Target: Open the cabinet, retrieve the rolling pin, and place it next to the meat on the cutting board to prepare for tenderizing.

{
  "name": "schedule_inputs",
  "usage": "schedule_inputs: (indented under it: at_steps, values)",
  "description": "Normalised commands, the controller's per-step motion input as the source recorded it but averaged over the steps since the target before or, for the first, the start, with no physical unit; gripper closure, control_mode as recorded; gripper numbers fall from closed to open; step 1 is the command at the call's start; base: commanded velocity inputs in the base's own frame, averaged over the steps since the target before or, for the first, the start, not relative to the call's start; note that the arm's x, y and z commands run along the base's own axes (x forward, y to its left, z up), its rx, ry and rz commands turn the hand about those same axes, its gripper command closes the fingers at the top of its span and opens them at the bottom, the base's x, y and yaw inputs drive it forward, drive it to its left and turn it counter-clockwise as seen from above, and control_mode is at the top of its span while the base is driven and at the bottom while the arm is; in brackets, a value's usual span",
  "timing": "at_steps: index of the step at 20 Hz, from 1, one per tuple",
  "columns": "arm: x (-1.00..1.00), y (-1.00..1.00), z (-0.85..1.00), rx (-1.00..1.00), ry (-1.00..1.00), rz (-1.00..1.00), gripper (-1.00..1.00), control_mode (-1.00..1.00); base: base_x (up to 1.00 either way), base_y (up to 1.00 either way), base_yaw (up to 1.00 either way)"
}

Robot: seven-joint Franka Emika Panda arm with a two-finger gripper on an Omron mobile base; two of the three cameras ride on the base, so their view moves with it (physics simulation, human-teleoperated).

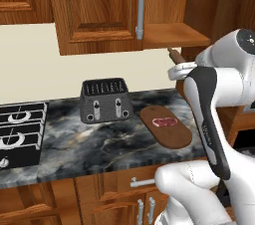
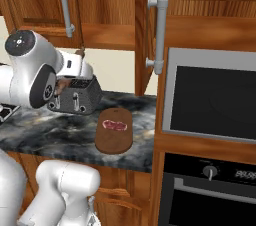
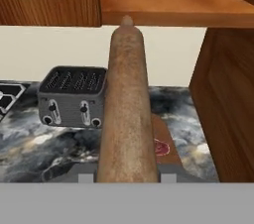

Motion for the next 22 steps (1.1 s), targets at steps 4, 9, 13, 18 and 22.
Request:
schedule_inputs:
  at_steps: [4,9,13,18,22]
  values:
    - [-0.17,0.00,-0.41,0.00,0.00,-0.16,1.00,-1.00,0.00,0.00,0.00]
    - [-0.06,0.00,-0.41,0.00,0.01,-0.20,1.00,-1.00,0.00,0.00,0.00]
    - [0.01,0.00,-0.28,0.00,0.08,-0.18,1.00,-1.00,0.00,0.00,0.00]
    - [0.05,0.00,-0.23,0.00,0.05,-0.10,1.00,-1.00,0.00,0.00,0.00]
    - [0.04,0.00,-0.33,0.00,0.01,-0.05,1.00,-1.00,0.00,0.00,0.00]
